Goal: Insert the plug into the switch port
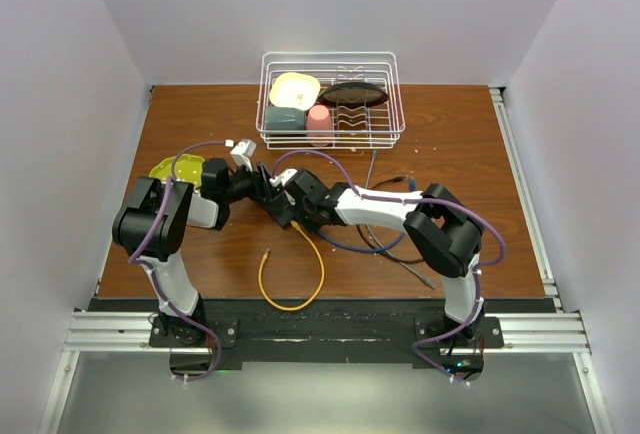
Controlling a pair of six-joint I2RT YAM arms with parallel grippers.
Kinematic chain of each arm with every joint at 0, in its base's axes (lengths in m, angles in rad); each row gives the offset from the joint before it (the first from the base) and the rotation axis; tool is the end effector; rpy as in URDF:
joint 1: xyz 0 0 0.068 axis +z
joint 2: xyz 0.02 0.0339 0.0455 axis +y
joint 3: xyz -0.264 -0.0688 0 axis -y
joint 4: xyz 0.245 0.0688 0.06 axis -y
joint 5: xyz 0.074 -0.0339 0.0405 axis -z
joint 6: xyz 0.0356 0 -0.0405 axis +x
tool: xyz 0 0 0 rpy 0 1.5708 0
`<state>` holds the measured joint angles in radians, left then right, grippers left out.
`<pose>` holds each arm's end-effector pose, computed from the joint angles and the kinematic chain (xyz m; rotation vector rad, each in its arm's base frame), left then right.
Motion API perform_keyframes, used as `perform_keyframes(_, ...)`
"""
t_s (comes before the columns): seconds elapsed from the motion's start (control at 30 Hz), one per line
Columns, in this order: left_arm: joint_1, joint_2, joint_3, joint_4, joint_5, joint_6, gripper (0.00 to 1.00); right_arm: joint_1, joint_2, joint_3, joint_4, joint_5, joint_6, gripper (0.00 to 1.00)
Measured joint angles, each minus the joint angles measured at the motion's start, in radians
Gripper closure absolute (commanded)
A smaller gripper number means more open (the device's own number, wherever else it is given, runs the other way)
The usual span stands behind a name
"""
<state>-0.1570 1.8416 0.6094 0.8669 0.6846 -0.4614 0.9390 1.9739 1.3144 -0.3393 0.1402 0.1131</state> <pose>0.3160 -0.0728 0.1204 0.1762 1.9907 -1.0653 0.2480 0.3304 0.1618 -0.9827 2.3751 0.2234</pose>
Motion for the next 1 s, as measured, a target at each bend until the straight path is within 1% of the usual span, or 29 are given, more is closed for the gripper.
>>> perform_keyframes(0.17,0.0,0.011,0.011,-0.016,0.009,-0.001,0.39,0.004,0.001,0.005,-0.011,0.011,0.011,1.0)
perform_keyframes(0.33,0.0,0.05,0.016,-0.015,0.024,-0.017,0.32,0.012,0.003,0.013,-0.033,0.032,0.019,1.0)
perform_keyframes(0.43,0.0,0.05,0.017,-0.01,0.033,-0.019,0.3,0.016,0.01,0.024,-0.048,0.042,0.025,1.0)
perform_keyframes(0.73,0.0,0.021,-0.003,-0.028,0.033,-0.026,0.29,0.023,0.018,0.048,-0.096,0.055,0.026,1.0)
perform_keyframes(0.9,0.0,0.001,-0.017,-0.035,0.032,-0.026,0.3,0.027,0.018,0.052,-0.12,0.057,0.026,1.0)
perform_keyframes(1.0,0.0,-0.005,-0.019,-0.042,0.031,-0.026,0.33,0.028,0.018,0.055,-0.132,0.057,0.027,1.0)
